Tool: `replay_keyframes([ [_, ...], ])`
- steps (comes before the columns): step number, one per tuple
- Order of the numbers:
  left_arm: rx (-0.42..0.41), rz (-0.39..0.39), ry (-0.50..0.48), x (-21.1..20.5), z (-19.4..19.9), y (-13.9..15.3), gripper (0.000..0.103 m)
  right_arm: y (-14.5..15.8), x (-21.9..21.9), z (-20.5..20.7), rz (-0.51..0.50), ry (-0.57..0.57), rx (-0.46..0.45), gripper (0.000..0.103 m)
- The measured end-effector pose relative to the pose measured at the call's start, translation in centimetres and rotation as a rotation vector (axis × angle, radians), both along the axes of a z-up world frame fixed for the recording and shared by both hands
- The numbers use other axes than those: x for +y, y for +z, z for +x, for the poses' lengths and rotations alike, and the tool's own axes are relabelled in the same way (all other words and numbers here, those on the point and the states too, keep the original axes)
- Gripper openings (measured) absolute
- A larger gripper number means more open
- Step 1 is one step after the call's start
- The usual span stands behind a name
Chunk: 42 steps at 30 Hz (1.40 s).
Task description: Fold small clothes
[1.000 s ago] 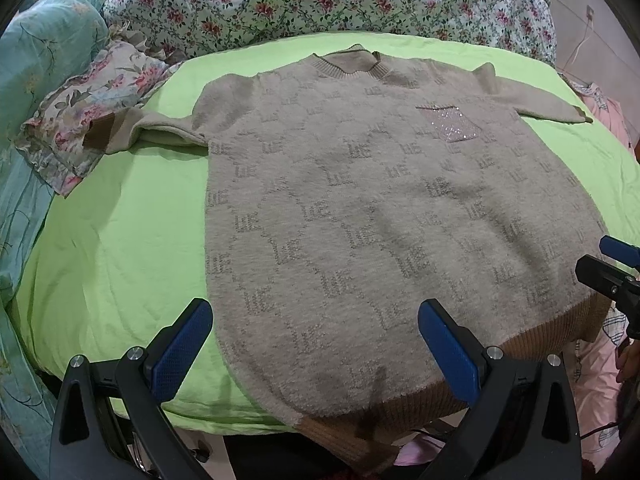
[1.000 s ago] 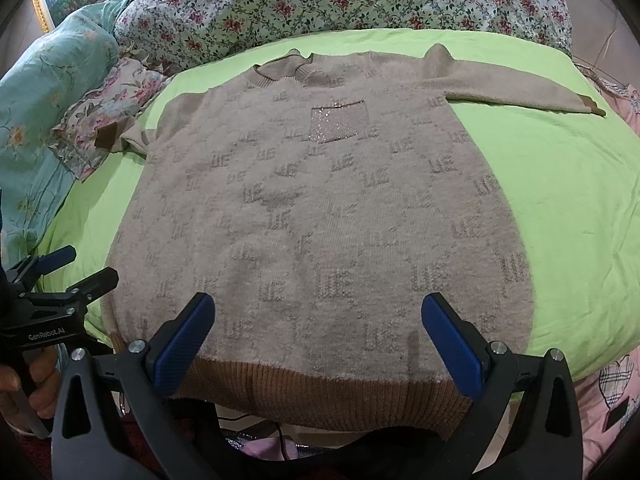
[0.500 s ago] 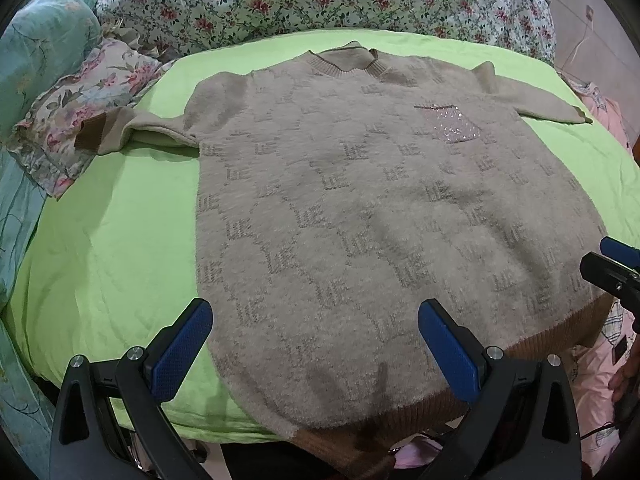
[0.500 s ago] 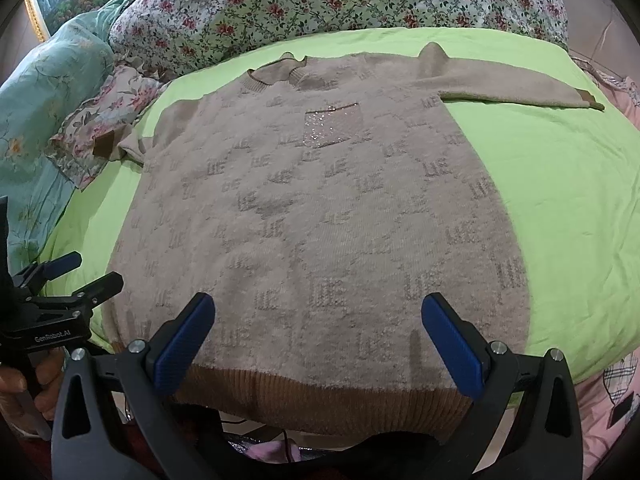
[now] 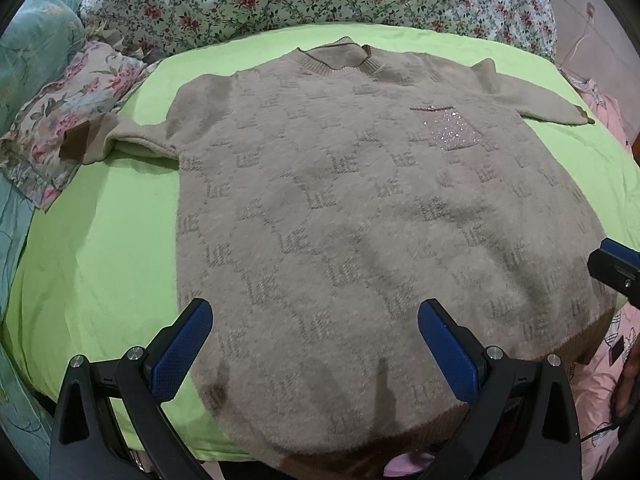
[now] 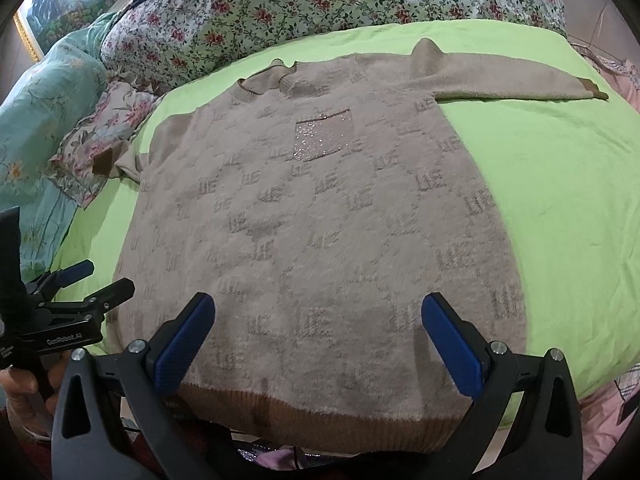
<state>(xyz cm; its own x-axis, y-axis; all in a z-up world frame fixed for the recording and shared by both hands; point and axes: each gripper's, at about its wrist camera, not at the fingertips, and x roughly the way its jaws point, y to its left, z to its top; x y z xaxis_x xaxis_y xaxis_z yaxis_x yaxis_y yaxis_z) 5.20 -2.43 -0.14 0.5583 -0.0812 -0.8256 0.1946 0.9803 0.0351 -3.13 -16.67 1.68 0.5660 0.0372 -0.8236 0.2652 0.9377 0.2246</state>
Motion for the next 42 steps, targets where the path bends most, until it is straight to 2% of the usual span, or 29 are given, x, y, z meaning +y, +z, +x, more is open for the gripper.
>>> replay_keyframes([
  [5, 0.006, -0.003, 0.001, -0.4, 1.6, 0.1, 0.103, 0.6, -3.5, 0.3, 0.081, -0.061, -0.022, 0.103],
  [9, 0.002, 0.013, 0.014, -0.4, 3.5, 0.3, 0.103, 1.4, -8.1, 0.6, 0.052, -0.150, -0.054, 0.103],
  [15, -0.022, 0.009, 0.077, 0.5, 7.0, 1.4, 0.103, 2.1, -18.8, 1.8, 0.025, -0.336, -0.134, 0.103],
  [19, -0.023, 0.003, 0.112, 1.1, 8.5, 1.8, 0.103, 1.6, -28.4, 2.9, 0.039, -0.486, -0.183, 0.102],
  [23, 0.004, 0.023, 0.129, 1.3, 9.5, 1.1, 0.103, -0.1, -37.0, 4.9, 0.018, -0.625, -0.152, 0.083],
  [27, 0.043, 0.045, 0.143, 1.5, 10.0, -0.4, 0.103, -2.6, -43.7, 6.8, 0.072, -0.740, -0.127, 0.069],
  [29, 0.067, 0.055, 0.152, 1.6, 10.3, -1.3, 0.103, -3.3, -46.0, 7.7, 0.060, -0.753, -0.129, 0.067],
  [31, 0.093, 0.052, 0.157, 1.7, 10.6, -2.1, 0.103, -3.3, -47.0, 8.7, 0.026, -0.753, -0.128, 0.057],
  [33, 0.108, 0.049, 0.160, 1.7, 10.9, -2.7, 0.103, -3.3, -47.2, 10.1, 0.050, -0.701, -0.117, 0.009],
  [36, 0.110, 0.045, 0.156, 1.7, 11.3, -3.0, 0.103, -1.7, -44.7, 11.6, 0.003, -0.599, -0.150, 0.008],
  [40, 0.112, 0.023, 0.144, 1.7, 11.5, -3.1, 0.103, 1.1, -37.5, 14.2, 0.039, -0.390, -0.223, 0.008],
  [42, 0.113, 0.016, 0.142, 1.8, 11.3, -3.0, 0.103, 1.9, -33.5, 15.8, 0.089, -0.293, -0.243, 0.008],
])
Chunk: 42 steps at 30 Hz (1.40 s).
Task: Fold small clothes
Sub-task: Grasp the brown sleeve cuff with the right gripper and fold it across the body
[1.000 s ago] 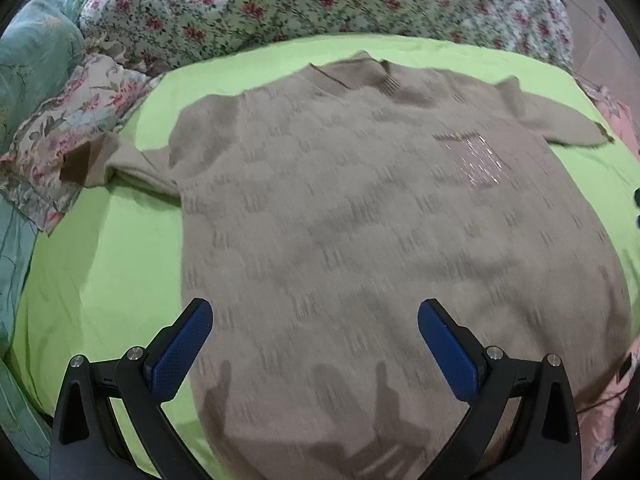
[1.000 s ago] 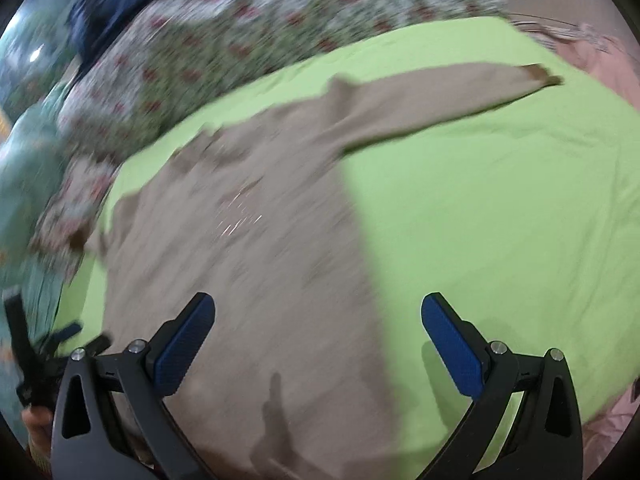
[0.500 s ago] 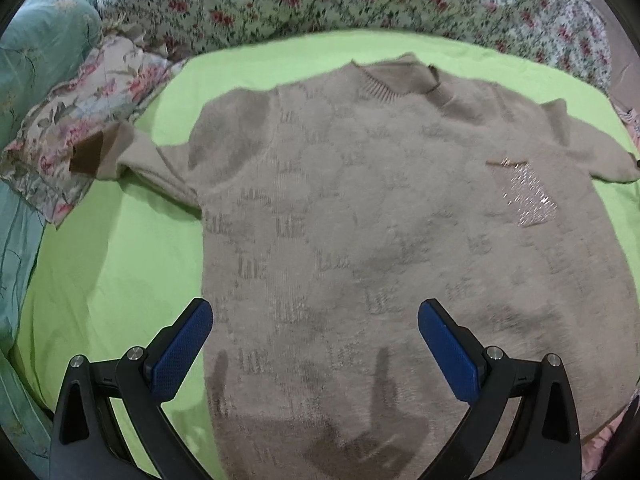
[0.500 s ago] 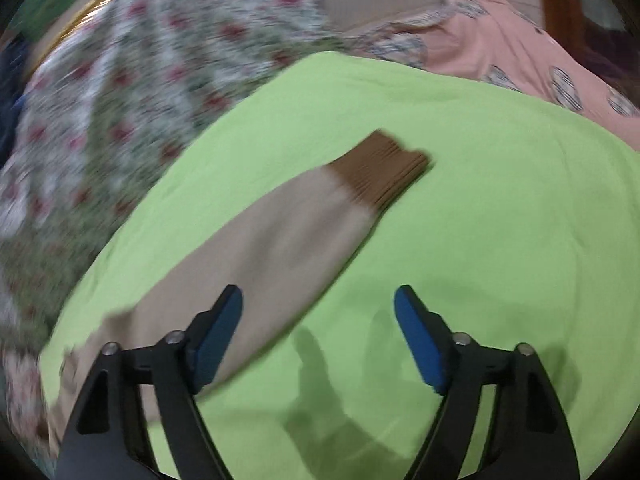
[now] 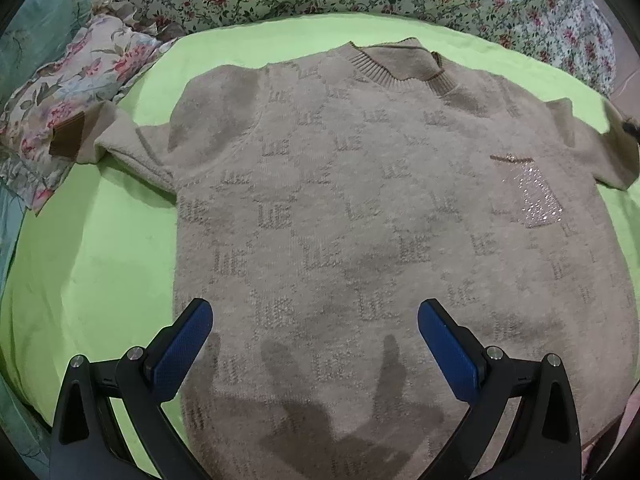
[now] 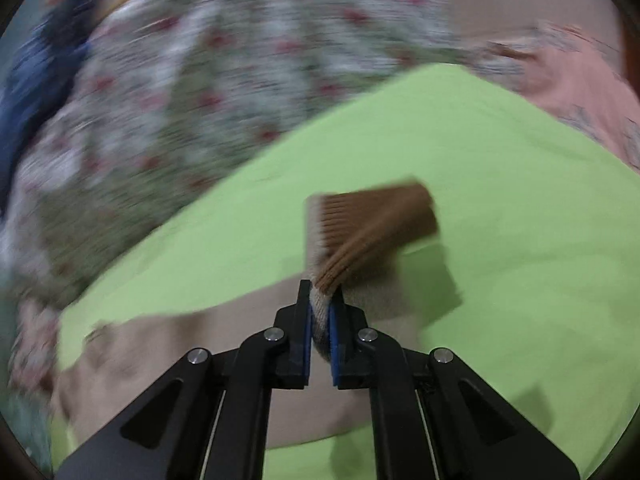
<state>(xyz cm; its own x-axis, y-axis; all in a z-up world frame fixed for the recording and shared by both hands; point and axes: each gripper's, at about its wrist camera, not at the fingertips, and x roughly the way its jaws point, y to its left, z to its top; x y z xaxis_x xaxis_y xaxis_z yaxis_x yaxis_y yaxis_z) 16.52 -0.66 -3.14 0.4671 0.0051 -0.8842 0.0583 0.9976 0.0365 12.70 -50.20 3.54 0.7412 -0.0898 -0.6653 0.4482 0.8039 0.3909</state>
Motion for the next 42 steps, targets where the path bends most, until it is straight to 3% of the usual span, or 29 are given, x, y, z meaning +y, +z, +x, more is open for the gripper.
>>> replay_keyframes([
  [5, -0.023, -0.029, 0.015, 1.4, -0.8, 0.2, 0.103, 0.6, 11.4, 4.9, 0.143, 0.248, -0.070, 0.008],
  [13, -0.031, -0.126, 0.069, 6.1, -2.1, 0.1, 0.103, -5.5, 29.9, 13.0, 0.352, 0.528, -0.012, 0.008],
  [17, -0.038, -0.182, 0.077, 7.8, -2.1, 0.2, 0.103, -7.6, 37.5, 14.7, 0.387, 0.646, 0.006, 0.008],
  [20, -0.036, -0.226, 0.080, 8.5, -1.4, 0.0, 0.103, -9.2, 41.3, 15.4, 0.328, 0.691, 0.074, 0.015],
  [22, -0.028, -0.256, 0.077, 8.5, -0.6, -0.1, 0.103, -10.5, 41.8, 15.7, 0.363, 0.704, 0.111, 0.025],
  [24, -0.024, -0.279, 0.069, 8.4, 0.4, -0.2, 0.103, -11.3, 41.2, 15.5, 0.399, 0.699, 0.115, 0.049],
  [25, -0.027, -0.293, 0.061, 8.3, 1.0, -0.3, 0.103, -11.4, 40.7, 15.2, 0.401, 0.687, 0.114, 0.054],
  [33, -0.004, -0.363, -0.016, 5.1, 8.8, -1.9, 0.101, -8.8, 33.3, 9.7, 0.301, 0.507, 0.074, 0.056],
  [35, -0.003, -0.370, -0.016, 4.6, 10.4, -2.3, 0.092, -8.1, 31.1, 7.7, 0.263, 0.460, 0.072, 0.057],
  [37, -0.017, -0.378, -0.023, 4.4, 11.1, -2.3, 0.069, -7.8, 29.3, 5.9, 0.227, 0.422, 0.073, 0.058],
  [39, -0.033, -0.387, -0.045, 4.3, 11.6, -2.2, 0.054, -7.6, 27.2, 3.6, 0.192, 0.364, 0.072, 0.058],
  [41, -0.055, -0.388, -0.079, 3.7, 11.5, -1.6, 0.031, -7.6, 25.2, 1.8, 0.175, 0.305, 0.076, 0.059],
  [42, -0.066, -0.385, -0.099, 3.3, 11.6, -1.2, 0.013, -7.6, 24.5, 1.3, 0.170, 0.284, 0.078, 0.059],
])
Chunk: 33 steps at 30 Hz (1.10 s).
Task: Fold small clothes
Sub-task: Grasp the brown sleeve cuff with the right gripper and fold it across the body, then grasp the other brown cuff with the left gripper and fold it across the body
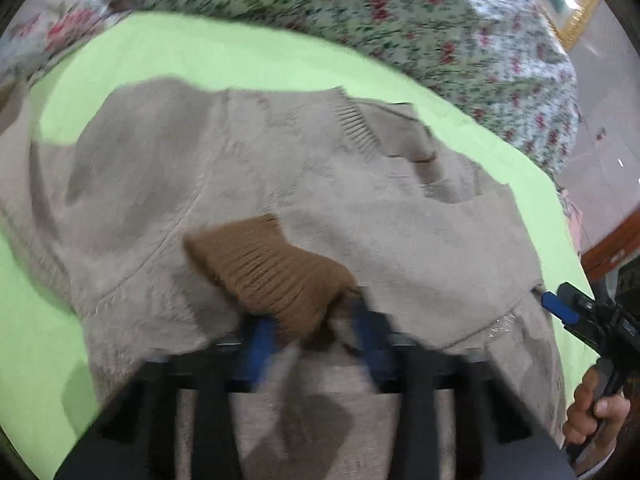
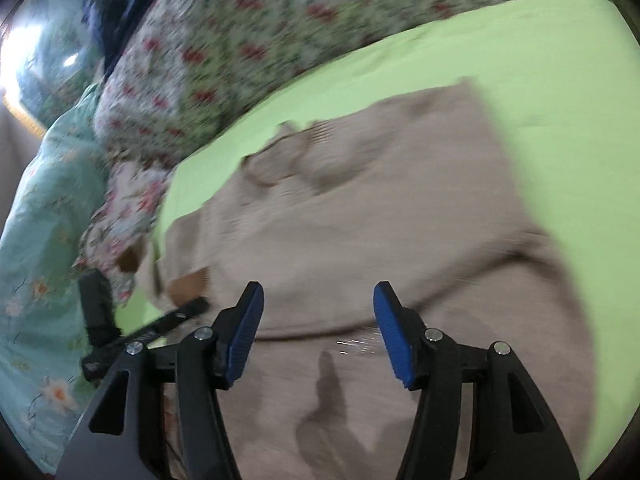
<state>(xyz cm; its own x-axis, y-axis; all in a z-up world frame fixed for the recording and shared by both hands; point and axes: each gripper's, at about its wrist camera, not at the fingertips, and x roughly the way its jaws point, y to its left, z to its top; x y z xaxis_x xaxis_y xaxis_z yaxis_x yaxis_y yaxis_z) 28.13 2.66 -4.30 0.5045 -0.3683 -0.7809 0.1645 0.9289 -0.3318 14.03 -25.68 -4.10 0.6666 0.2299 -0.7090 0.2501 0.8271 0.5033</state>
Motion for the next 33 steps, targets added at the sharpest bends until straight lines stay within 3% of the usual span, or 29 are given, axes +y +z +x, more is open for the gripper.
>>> replay_keyframes([
  [4, -0.122, 0.039, 0.018, 0.4, -0.3, 2.3, 0.010, 0.2, -2.9, -1.4, -0.032, -0.088, 0.006, 0.059],
  [7, -0.063, 0.056, 0.022, 1.2, 0.9, 0.4, 0.010, 0.4, -4.7, -1.0, -0.074, -0.133, 0.009, 0.059],
  [9, -0.075, 0.056, 0.033, 1.8, 0.4, 0.0, 0.010, 0.3, -5.7, -0.4, -0.092, -0.138, 0.020, 0.059],
  [12, -0.101, -0.005, 0.042, 2.5, -0.1, 0.0, 0.009, 0.4, -6.8, 0.8, -0.128, -0.147, 0.022, 0.059],
  [14, -0.123, -0.021, 0.012, 2.2, -0.5, 0.2, 0.013, 0.2, -7.7, 2.3, -0.137, -0.152, 0.034, 0.059],
  [15, -0.106, -0.023, -0.007, 2.0, -0.6, 0.1, 0.030, 0.0, -8.0, 2.9, -0.140, -0.151, 0.041, 0.061],
  [16, -0.074, -0.025, -0.015, 1.9, -0.3, -0.1, 0.058, -0.4, -8.5, 3.9, -0.142, -0.149, 0.059, 0.062],
  [18, -0.049, -0.023, 0.022, 2.4, 0.3, -0.4, 0.075, -0.9, -8.9, 4.8, -0.140, -0.151, 0.077, 0.063],
  [21, -0.027, -0.065, 0.066, 3.6, 1.8, -0.8, 0.070, -1.4, -9.2, 5.9, -0.135, -0.147, 0.089, 0.063],
  [23, -0.025, -0.094, 0.083, 4.2, 2.4, -1.0, 0.048, -1.6, -9.2, 6.3, -0.136, -0.140, 0.090, 0.063],
  [25, -0.013, -0.102, 0.075, 4.4, 2.5, -1.5, 0.017, -1.9, -9.1, 6.6, -0.132, -0.132, 0.095, 0.063],
  [28, -0.006, -0.073, 0.041, 3.4, 2.2, -2.2, 0.012, -3.1, -8.9, 7.2, -0.125, -0.107, 0.128, 0.063],
  [29, -0.008, -0.058, 0.029, 3.0, 1.9, -2.2, 0.012, -3.4, -8.7, 7.4, -0.133, -0.087, 0.140, 0.055],
  [30, -0.017, -0.048, 0.018, 2.6, 1.7, -2.0, 0.011, -3.5, -8.6, 7.4, -0.141, -0.063, 0.143, 0.007],
  [33, -0.072, -0.043, -0.021, 1.6, 1.2, -0.6, 0.010, -1.9, -9.9, 6.7, -0.146, -0.071, 0.105, 0.008],
])
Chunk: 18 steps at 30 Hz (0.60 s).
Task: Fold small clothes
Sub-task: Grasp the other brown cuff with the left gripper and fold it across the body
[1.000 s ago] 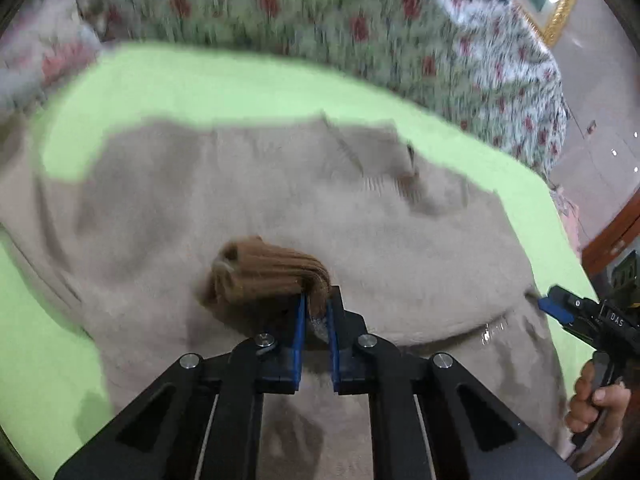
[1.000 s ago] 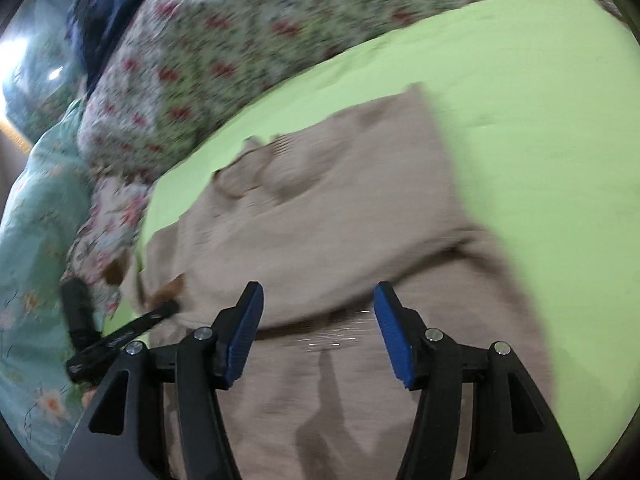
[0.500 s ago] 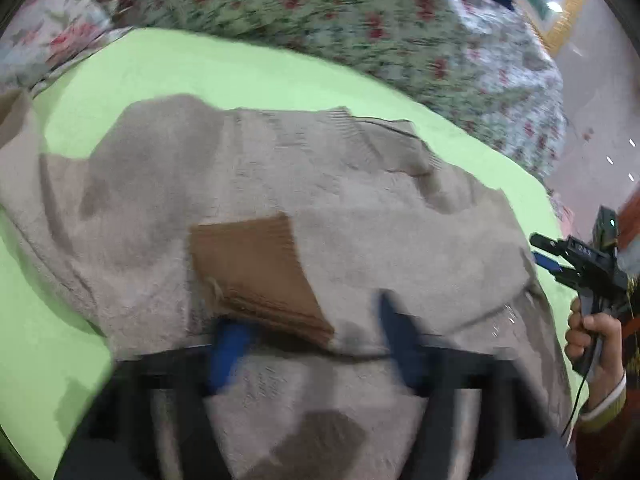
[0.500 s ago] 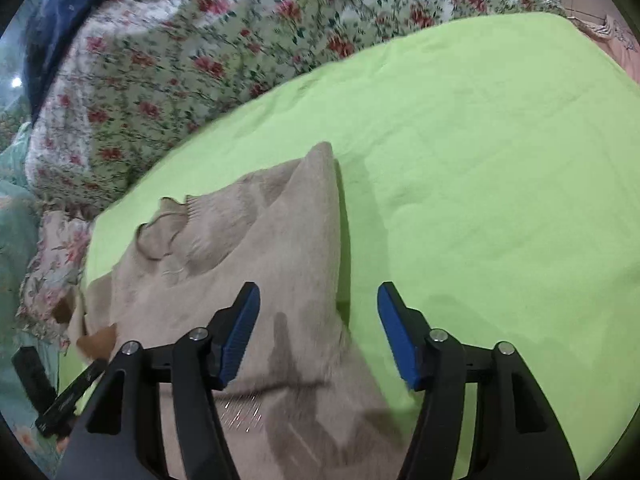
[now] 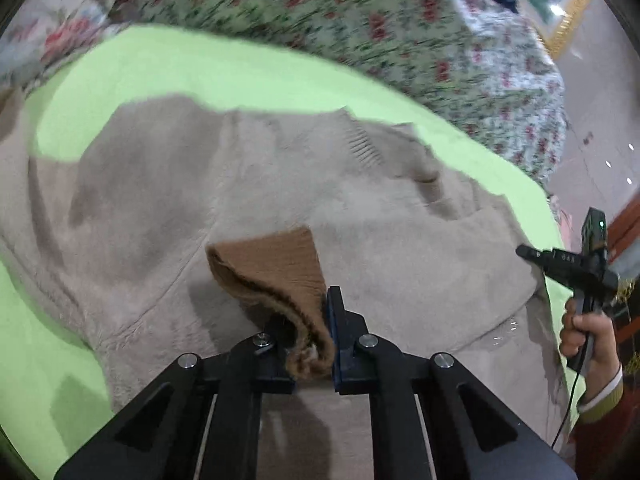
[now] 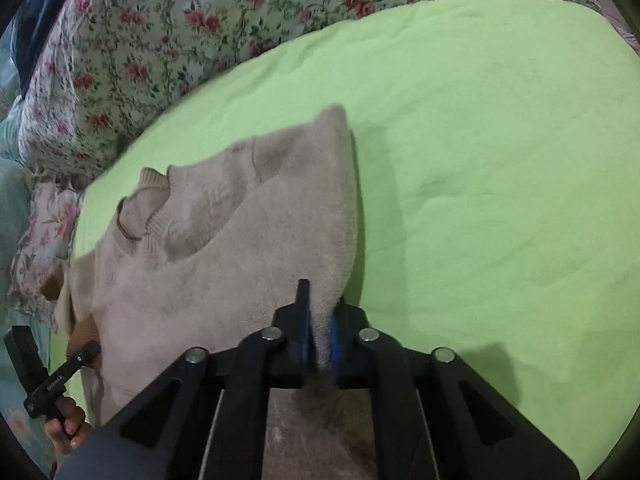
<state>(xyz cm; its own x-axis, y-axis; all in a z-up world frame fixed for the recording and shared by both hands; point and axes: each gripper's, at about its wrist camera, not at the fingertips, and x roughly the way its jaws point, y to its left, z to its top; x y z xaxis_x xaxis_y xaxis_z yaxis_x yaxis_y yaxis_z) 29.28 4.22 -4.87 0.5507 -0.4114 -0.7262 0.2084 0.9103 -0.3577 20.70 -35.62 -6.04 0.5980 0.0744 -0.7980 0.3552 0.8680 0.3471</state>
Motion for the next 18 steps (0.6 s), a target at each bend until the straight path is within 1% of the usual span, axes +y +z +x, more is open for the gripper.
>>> replay_keyframes([
  [1, -0.019, 0.001, -0.015, -0.6, 0.0, 0.4, 0.010, 0.7, -0.9, -0.3, -0.009, -0.017, -0.016, 0.008],
  [3, -0.030, 0.031, -0.028, -1.4, 0.1, 0.2, 0.010, 0.5, -1.9, -0.3, 0.006, -0.034, -0.009, 0.008],
  [5, -0.003, 0.069, -0.020, -1.8, 0.6, -0.9, 0.010, -0.8, -1.9, 0.3, -0.005, -0.019, 0.048, 0.008],
  [6, 0.018, 0.074, -0.014, -1.6, 0.8, -1.4, 0.010, -1.6, -1.7, 0.5, -0.011, -0.013, 0.082, 0.008],
  [8, 0.035, 0.052, -0.008, -0.9, 0.7, -1.9, 0.010, -0.8, -1.4, 0.0, -0.047, -0.050, 0.068, 0.011],
  [9, 0.033, 0.044, -0.007, -0.7, 0.6, -1.9, 0.011, 0.3, -0.7, -0.6, -0.101, -0.078, 0.055, 0.015],
  [10, 0.031, 0.041, -0.005, -0.6, 0.4, -1.8, 0.011, 1.6, 0.3, -1.2, -0.146, -0.088, 0.012, 0.016],
  [11, 0.032, 0.042, -0.003, -0.6, 0.4, -1.8, 0.012, 2.4, 1.4, -1.6, -0.156, -0.057, -0.026, 0.016],
  [12, 0.034, 0.048, -0.002, -0.7, 0.4, -1.9, 0.012, 2.8, 2.6, -1.7, -0.149, -0.007, -0.051, 0.024],
  [13, 0.034, 0.056, -0.002, -0.8, 0.4, -1.9, 0.013, 2.7, 3.7, -1.6, -0.139, 0.041, -0.053, 0.032],
  [14, 0.033, 0.063, -0.002, -0.9, 0.3, -1.9, 0.013, 2.1, 4.8, -1.3, -0.117, 0.097, -0.037, 0.046],
  [15, 0.031, 0.067, -0.001, -0.8, 0.2, -1.8, 0.014, 1.2, 5.4, -1.1, -0.094, 0.127, -0.016, 0.050],
  [16, 0.030, 0.068, 0.000, -0.7, 0.0, -1.7, 0.015, 0.1, 5.4, -1.0, -0.108, 0.122, 0.029, 0.050],
  [17, 0.031, 0.065, 0.002, -0.3, -0.2, -1.6, 0.015, -0.7, 5.1, -1.2, -0.126, 0.099, 0.063, 0.048],
  [18, 0.030, 0.068, 0.010, 0.1, -0.6, -1.4, 0.016, -1.0, 4.5, -1.5, -0.103, 0.085, 0.051, 0.045],
])
